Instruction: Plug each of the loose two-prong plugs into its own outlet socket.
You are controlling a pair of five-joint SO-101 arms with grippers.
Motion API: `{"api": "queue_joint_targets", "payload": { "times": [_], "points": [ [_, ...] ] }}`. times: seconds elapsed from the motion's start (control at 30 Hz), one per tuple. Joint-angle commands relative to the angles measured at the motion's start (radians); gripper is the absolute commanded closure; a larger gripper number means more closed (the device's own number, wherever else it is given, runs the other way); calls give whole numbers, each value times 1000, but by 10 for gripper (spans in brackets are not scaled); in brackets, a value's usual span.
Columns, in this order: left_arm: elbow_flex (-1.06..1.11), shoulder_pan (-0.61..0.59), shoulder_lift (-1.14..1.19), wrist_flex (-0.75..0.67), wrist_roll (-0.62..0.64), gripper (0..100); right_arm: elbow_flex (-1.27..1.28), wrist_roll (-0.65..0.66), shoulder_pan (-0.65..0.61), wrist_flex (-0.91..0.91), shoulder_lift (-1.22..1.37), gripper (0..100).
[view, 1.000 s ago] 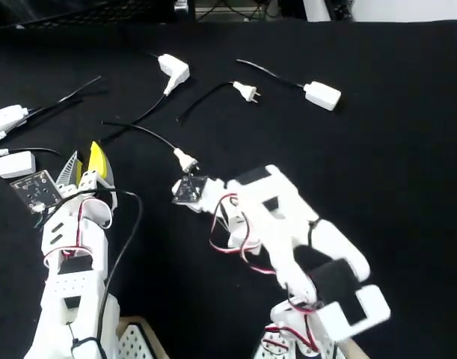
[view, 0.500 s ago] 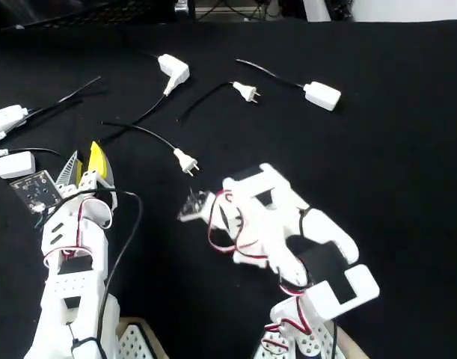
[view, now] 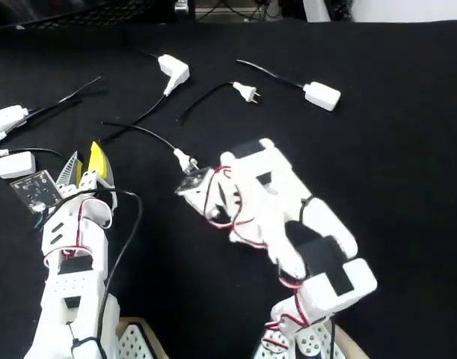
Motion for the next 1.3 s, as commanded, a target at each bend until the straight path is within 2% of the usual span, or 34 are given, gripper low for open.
{"api": "queue_joint_targets", "payload": {
  "times": [0.0,0.13,0.23,0.3,0.5,0.7,0.8,1.1,1.27],
  "points": [
    [19,1,-2,3,2,853,5,-11,112,-61,28,986],
    [19,1,-2,3,2,854,-5,-9,244,-137,77,984],
    [19,1,-2,3,2,854,-28,-9,287,-144,96,982],
    [19,1,-2,3,2,854,-30,-9,293,-144,96,965],
    [19,1,-2,3,2,855,-38,-3,285,-150,94,775],
    [19,1,-2,3,2,855,-94,3,285,-133,-1,783],
    [19,1,-2,3,2,855,-105,3,229,-123,-74,800],
    [19,-4,-2,3,2,855,-102,-74,-77,-124,-229,822],
    [19,-2,-2,3,2,855,-97,-83,-144,-218,-203,822]
  ]
}}
